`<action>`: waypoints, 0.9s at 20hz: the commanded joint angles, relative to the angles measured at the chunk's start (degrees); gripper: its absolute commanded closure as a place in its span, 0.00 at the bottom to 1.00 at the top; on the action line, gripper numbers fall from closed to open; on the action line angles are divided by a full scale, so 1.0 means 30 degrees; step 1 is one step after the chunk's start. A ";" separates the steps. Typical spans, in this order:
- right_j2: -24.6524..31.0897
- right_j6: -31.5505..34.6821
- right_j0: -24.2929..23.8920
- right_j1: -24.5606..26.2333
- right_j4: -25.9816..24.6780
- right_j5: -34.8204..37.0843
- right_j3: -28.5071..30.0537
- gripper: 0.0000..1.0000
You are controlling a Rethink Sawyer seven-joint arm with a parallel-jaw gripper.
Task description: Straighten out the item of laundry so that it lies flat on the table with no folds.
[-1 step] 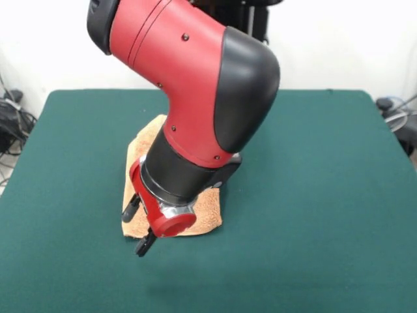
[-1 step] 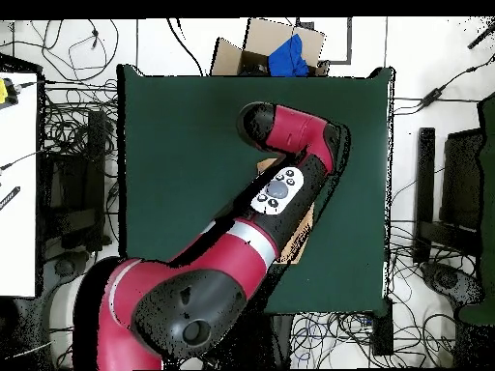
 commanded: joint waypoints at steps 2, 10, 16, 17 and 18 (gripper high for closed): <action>0.2950 0.2195 -0.0540 0.1278 0.0093 0.2376 -0.0284 0.00; 0.2301 0.1684 -0.1037 0.1999 -0.0206 0.5531 -0.2327 0.00; 0.2036 0.1680 -0.1206 0.2404 -0.0298 0.6485 -0.3310 0.00; 0.1999 0.1672 -0.1225 0.2432 -0.0313 0.6652 -0.3422 0.00; 0.1929 0.1627 -0.1265 0.2477 -0.0345 0.6799 -0.3588 0.00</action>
